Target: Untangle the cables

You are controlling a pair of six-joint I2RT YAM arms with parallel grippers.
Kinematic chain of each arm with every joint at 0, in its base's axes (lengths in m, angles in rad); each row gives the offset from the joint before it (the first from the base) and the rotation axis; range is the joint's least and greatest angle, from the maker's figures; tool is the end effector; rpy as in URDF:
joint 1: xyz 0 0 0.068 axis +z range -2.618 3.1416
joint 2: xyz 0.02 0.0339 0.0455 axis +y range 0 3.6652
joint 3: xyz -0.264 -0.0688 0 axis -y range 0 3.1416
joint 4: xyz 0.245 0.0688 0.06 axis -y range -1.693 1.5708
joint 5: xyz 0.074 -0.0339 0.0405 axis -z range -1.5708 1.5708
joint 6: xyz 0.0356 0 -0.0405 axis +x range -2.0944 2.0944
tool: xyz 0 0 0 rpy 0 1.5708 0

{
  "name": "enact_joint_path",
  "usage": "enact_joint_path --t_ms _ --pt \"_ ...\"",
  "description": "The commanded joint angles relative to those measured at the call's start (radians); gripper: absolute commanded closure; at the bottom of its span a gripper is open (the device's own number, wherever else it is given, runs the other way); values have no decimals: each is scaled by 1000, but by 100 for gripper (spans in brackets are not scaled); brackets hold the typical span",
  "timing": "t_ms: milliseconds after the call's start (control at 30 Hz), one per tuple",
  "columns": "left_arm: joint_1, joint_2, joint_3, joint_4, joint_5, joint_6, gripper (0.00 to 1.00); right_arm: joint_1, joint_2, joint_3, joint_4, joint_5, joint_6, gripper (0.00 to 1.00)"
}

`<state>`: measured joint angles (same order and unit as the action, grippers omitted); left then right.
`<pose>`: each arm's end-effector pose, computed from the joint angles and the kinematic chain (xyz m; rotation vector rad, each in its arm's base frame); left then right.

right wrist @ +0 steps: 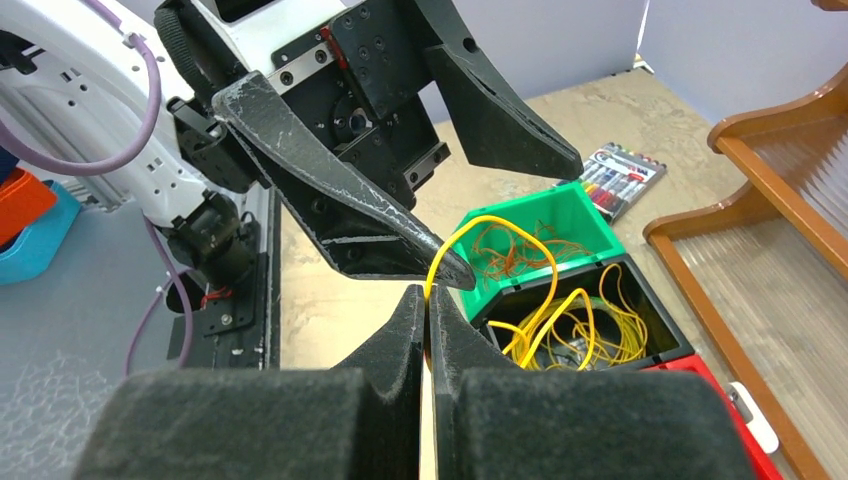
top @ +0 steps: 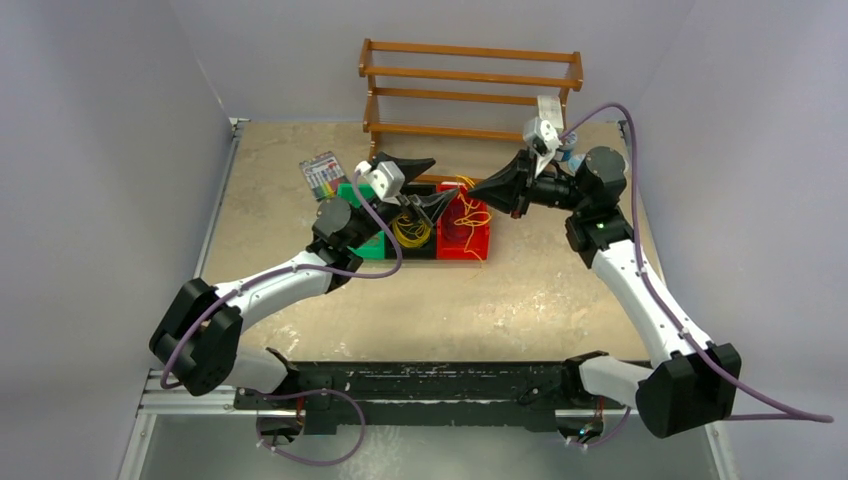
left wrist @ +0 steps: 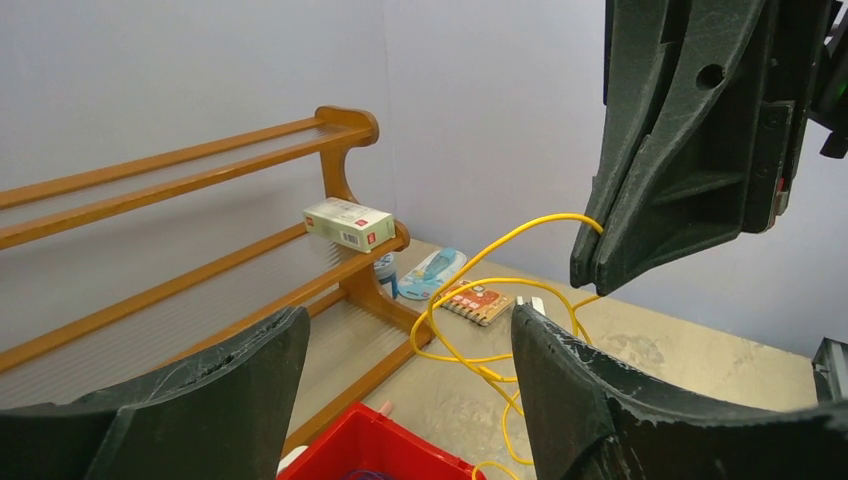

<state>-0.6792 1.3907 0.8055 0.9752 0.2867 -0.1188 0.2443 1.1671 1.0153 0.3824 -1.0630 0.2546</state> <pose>0.2350 -0.2026 0.3290 0.5874 1.0951 -0.8658 0.2413 0.0922 0.3994 -0.9232 1.2578 1.1042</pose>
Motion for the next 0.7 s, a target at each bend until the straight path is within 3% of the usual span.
enact_joint_path --t_ms 0,167,433,667 --pt "-5 -30 25 52 7 11 28 12 9 50 41 -51 17 100" --pt "-6 -29 32 53 5 5 33 33 33 69 19 -75 6 100" --pt "-12 -7 50 65 31 -19 51 61 71 102 -13 -98 -12 100" --pt "-13 -27 56 32 31 -4 81 78 95 104 -24 -83 -27 100"
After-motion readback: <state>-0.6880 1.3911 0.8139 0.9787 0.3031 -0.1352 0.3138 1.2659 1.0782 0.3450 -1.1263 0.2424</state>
